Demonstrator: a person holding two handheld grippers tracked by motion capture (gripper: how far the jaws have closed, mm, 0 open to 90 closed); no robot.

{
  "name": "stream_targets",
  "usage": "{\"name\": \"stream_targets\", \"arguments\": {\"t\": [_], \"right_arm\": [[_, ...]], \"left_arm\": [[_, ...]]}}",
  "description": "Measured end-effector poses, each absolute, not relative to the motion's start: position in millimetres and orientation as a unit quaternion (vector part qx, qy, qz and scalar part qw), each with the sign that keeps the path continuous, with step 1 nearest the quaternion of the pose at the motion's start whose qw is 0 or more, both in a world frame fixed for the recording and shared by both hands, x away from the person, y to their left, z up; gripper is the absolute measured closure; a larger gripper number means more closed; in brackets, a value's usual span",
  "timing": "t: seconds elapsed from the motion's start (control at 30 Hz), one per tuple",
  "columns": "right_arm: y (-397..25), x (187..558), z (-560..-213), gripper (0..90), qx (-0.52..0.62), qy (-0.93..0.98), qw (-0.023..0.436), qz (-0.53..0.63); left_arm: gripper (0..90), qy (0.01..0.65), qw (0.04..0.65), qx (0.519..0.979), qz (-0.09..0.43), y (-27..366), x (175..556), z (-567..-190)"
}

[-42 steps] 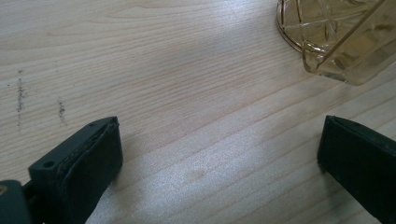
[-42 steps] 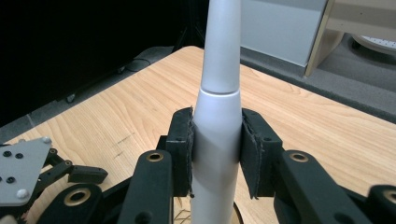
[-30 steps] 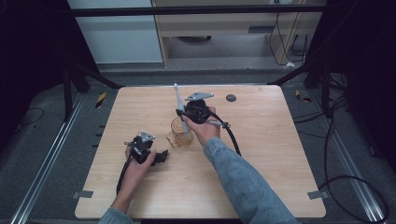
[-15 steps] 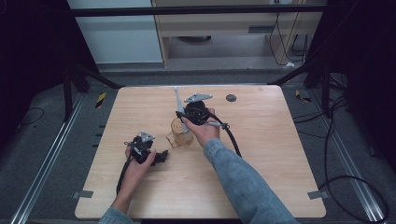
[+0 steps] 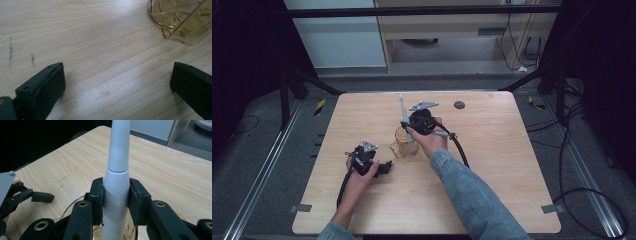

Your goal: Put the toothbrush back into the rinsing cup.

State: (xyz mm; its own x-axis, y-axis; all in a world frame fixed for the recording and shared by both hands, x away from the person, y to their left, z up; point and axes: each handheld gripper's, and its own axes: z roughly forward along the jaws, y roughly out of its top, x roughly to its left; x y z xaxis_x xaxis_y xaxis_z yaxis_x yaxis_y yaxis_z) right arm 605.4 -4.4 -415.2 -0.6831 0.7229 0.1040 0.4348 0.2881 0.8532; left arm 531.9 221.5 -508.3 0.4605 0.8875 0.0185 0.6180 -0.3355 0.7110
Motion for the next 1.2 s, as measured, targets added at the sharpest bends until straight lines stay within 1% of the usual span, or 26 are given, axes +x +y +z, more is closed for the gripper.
{"name": "stream_targets", "arguments": {"t": [1.2], "right_arm": [[3.4,612.0,-415.9,66.5,0.37,0.791,0.143,0.465]], "left_arm": [[0.0,0.476,0.325,0.791,0.207,221.6,532.0,-508.2]]}}
